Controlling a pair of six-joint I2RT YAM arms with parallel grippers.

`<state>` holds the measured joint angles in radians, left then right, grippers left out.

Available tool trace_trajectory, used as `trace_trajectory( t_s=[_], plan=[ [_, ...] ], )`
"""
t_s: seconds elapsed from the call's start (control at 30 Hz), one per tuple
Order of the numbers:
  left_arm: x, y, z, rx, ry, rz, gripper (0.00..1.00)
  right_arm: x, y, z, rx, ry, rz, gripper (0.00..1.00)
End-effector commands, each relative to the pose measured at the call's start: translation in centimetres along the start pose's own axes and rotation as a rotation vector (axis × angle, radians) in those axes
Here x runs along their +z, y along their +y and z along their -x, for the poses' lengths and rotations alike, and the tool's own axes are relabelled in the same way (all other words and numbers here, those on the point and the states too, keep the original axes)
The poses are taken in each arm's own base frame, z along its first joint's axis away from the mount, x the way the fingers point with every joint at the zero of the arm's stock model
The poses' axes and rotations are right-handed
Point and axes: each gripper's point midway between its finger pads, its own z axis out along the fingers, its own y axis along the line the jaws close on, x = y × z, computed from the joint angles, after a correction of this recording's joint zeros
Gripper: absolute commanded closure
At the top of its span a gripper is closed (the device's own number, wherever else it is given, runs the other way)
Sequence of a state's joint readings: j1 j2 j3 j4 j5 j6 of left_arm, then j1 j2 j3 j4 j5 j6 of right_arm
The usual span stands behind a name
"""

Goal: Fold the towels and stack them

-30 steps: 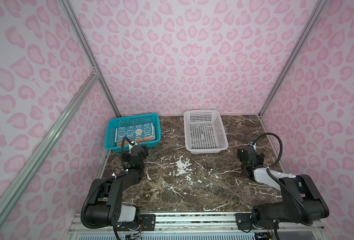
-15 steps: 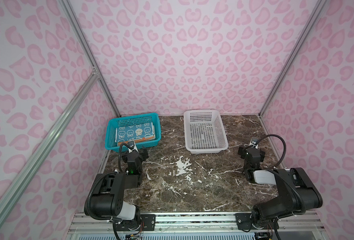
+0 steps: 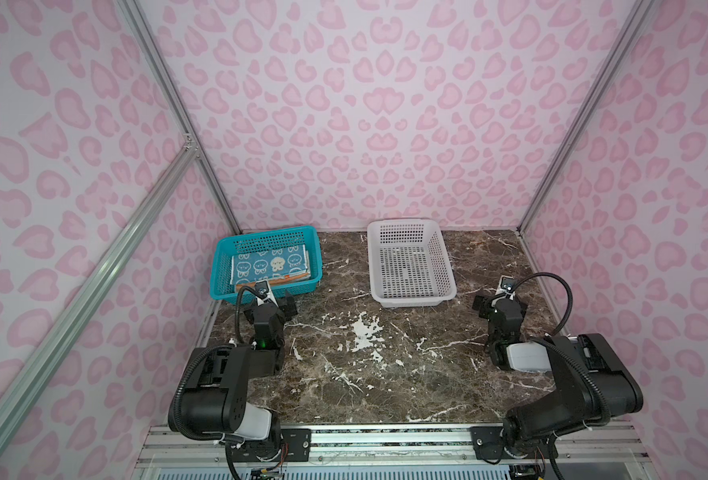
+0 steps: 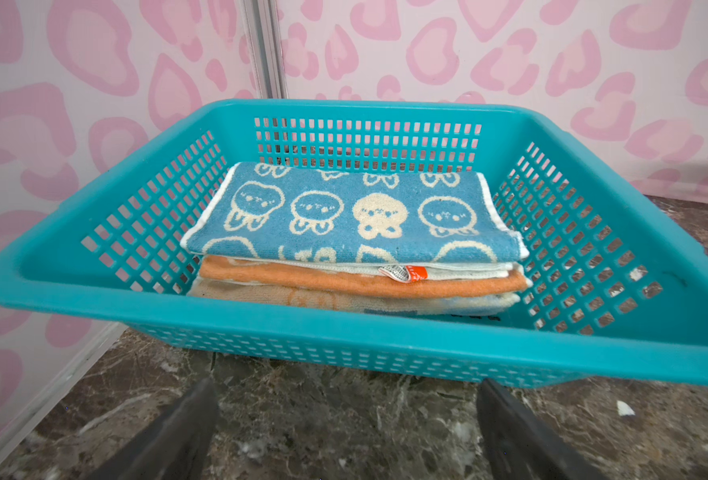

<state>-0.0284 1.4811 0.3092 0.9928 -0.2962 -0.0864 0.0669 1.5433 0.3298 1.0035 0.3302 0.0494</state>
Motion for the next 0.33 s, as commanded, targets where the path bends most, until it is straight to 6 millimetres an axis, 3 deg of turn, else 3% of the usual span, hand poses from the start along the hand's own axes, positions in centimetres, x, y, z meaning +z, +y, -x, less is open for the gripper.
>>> trace_trajectory(
  t_s=[0.0, 0.3],
  plan=[
    [0.05, -0.02, 0.89, -0.007, -0.033, 0.002, 0.02, -0.08, -0.3, -0.05, 0.003, -0.006, -0.019, 0.0],
    [-0.09, 0.07, 0.99, -0.013, -0.038, 0.0, 0.02, -0.04, -0.31, -0.06, -0.003, 0.006, -0.019, 0.0]
  ],
)
